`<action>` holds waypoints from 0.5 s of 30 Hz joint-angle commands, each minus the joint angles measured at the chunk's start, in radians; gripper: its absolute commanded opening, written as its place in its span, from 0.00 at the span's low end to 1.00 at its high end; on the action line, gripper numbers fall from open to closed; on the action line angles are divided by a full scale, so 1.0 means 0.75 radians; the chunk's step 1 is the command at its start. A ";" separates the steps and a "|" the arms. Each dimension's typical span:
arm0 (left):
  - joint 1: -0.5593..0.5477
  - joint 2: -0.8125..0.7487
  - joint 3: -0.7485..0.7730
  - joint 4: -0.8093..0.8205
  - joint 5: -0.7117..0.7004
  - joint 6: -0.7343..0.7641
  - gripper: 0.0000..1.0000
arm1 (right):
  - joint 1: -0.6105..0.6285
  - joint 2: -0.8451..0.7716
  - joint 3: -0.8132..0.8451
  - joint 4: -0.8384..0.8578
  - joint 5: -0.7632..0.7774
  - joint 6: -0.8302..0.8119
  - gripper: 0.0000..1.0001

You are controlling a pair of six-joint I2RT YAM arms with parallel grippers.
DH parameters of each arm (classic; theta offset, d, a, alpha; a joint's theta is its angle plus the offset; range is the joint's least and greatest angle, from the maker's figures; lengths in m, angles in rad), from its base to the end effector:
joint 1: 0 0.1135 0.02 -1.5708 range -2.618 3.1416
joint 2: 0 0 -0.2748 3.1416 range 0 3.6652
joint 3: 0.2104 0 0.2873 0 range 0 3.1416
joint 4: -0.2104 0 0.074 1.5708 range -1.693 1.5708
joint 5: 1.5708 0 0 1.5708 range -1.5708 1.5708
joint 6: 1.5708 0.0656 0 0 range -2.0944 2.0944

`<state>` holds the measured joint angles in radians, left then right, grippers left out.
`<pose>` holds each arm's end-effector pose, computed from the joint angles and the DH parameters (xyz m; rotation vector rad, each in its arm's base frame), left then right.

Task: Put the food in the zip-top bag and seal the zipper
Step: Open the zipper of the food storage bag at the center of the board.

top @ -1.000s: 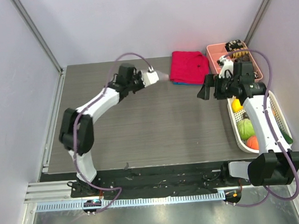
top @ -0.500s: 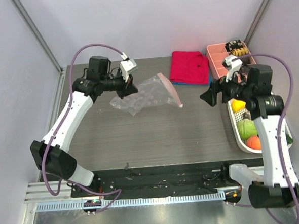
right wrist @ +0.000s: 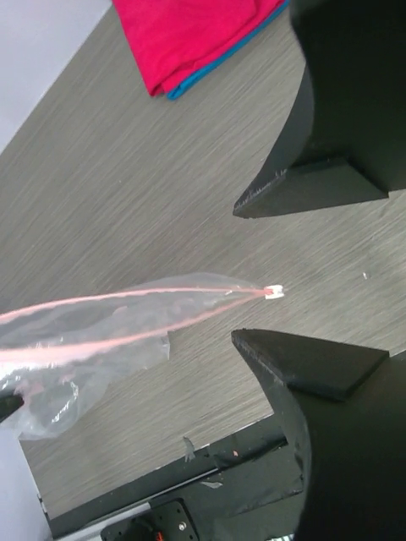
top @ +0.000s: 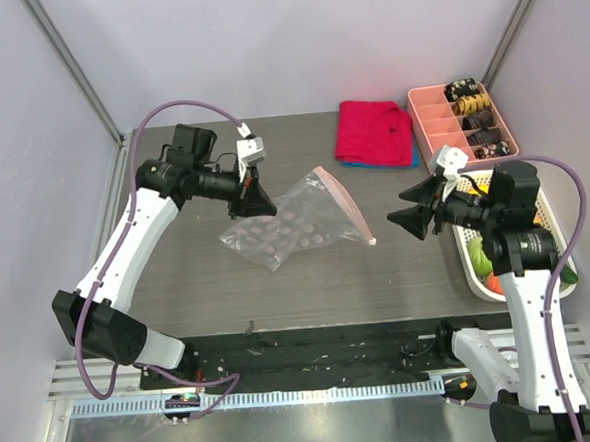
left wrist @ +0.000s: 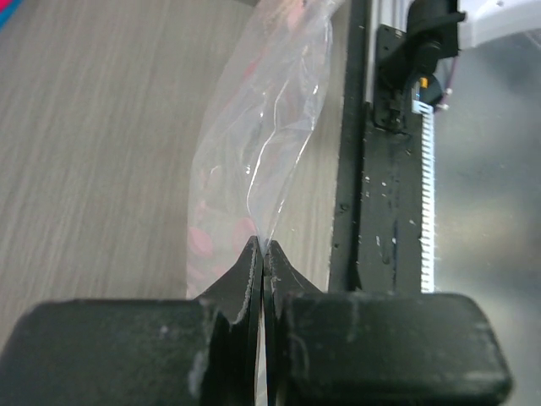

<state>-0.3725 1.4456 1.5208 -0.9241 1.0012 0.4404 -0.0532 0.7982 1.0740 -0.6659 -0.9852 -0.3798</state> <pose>0.2906 -0.1729 0.3850 1.2591 1.8010 -1.1491 0.1868 0.0448 0.4026 -0.8914 1.5992 0.6551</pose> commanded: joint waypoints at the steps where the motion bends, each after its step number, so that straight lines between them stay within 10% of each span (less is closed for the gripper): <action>1: 0.000 0.011 0.065 -0.116 0.119 0.084 0.00 | 0.026 0.069 -0.011 0.215 -0.075 0.032 0.57; 15: -0.002 0.020 0.071 -0.103 0.123 0.096 0.00 | 0.283 0.165 -0.025 0.333 0.011 0.198 0.52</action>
<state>-0.3725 1.4559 1.5333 -0.9936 1.0561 0.4889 0.1123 0.9020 1.0554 -0.5014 -1.0153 -0.2710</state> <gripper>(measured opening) 0.005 0.524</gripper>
